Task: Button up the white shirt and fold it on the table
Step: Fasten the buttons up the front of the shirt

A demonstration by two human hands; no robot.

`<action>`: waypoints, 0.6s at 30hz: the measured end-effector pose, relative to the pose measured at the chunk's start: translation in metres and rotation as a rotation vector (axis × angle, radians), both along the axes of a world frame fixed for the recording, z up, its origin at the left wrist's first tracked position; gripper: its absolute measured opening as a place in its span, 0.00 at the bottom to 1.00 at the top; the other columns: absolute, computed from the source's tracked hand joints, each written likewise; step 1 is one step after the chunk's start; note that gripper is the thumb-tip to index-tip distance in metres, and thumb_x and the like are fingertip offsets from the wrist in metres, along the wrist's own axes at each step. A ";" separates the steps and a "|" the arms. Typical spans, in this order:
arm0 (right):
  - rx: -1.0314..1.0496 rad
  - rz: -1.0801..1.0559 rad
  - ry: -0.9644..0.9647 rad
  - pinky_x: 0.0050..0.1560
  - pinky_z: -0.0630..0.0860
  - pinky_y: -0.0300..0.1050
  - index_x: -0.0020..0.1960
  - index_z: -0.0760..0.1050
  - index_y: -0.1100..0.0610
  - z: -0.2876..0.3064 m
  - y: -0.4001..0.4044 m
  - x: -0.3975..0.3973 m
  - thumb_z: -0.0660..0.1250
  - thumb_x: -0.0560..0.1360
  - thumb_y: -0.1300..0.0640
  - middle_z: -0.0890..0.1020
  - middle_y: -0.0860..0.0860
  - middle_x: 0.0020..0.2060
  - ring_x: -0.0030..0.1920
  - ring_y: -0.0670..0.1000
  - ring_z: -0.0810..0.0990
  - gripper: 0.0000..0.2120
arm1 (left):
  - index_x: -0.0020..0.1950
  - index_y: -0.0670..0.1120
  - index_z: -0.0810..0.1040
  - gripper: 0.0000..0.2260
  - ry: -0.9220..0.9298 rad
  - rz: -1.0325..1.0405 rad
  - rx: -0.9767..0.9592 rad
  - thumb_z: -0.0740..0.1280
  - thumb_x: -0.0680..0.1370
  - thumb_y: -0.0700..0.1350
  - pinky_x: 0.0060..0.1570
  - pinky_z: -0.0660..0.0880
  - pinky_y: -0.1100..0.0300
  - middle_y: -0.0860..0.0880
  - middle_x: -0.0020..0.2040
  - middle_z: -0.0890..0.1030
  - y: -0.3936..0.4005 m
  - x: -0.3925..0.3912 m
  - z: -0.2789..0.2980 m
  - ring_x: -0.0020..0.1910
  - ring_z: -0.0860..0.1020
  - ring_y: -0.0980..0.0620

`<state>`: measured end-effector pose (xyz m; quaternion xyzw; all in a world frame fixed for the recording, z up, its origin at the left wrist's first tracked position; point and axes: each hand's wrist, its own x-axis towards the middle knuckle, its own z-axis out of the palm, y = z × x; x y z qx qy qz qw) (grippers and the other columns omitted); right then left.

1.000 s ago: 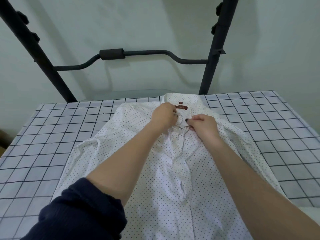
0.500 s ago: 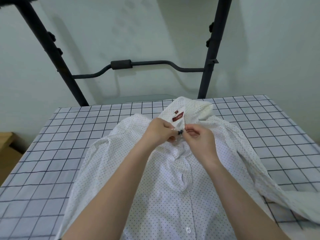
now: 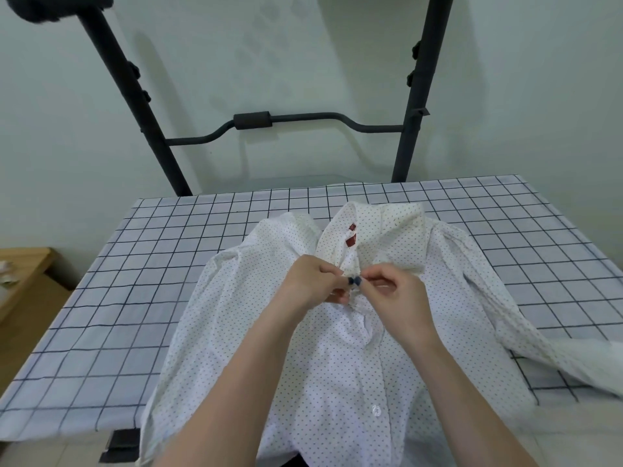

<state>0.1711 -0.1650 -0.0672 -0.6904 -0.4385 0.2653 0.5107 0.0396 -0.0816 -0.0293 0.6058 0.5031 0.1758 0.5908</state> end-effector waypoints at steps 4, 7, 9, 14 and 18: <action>0.031 -0.024 -0.045 0.42 0.77 0.28 0.46 0.82 0.55 -0.002 -0.010 -0.012 0.72 0.74 0.61 0.84 0.46 0.40 0.41 0.39 0.82 0.02 | 0.44 0.31 0.83 0.04 0.015 0.009 0.007 0.69 0.74 0.32 0.41 0.83 0.57 0.37 0.37 0.83 -0.010 -0.003 -0.002 0.33 0.82 0.48; 0.117 -0.040 -0.168 0.43 0.76 0.28 0.45 0.81 0.56 -0.004 -0.015 -0.019 0.72 0.74 0.62 0.82 0.47 0.40 0.42 0.42 0.81 0.03 | 0.43 0.31 0.83 0.05 0.036 0.011 0.033 0.68 0.74 0.31 0.40 0.83 0.58 0.38 0.36 0.83 -0.015 -0.002 -0.003 0.32 0.82 0.48; 0.140 -0.034 -0.221 0.43 0.77 0.30 0.46 0.81 0.56 -0.006 -0.018 -0.022 0.71 0.74 0.62 0.82 0.46 0.40 0.42 0.42 0.81 0.03 | 0.42 0.32 0.83 0.05 0.051 0.015 0.053 0.68 0.74 0.32 0.42 0.83 0.56 0.38 0.36 0.83 -0.017 -0.001 -0.004 0.32 0.82 0.48; 0.065 0.031 -0.043 0.45 0.79 0.32 0.48 0.82 0.55 -0.001 -0.021 -0.017 0.68 0.76 0.64 0.84 0.47 0.40 0.43 0.42 0.83 0.06 | 0.42 0.34 0.84 0.07 0.060 0.001 0.071 0.67 0.75 0.33 0.46 0.83 0.52 0.39 0.38 0.84 -0.016 -0.003 -0.006 0.34 0.83 0.49; 0.009 0.028 0.249 0.46 0.82 0.40 0.46 0.81 0.58 0.002 -0.022 -0.015 0.69 0.75 0.66 0.86 0.51 0.37 0.41 0.47 0.86 0.05 | 0.43 0.35 0.84 0.08 0.087 -0.064 0.104 0.66 0.76 0.34 0.47 0.83 0.53 0.39 0.40 0.85 -0.017 -0.004 -0.005 0.36 0.84 0.50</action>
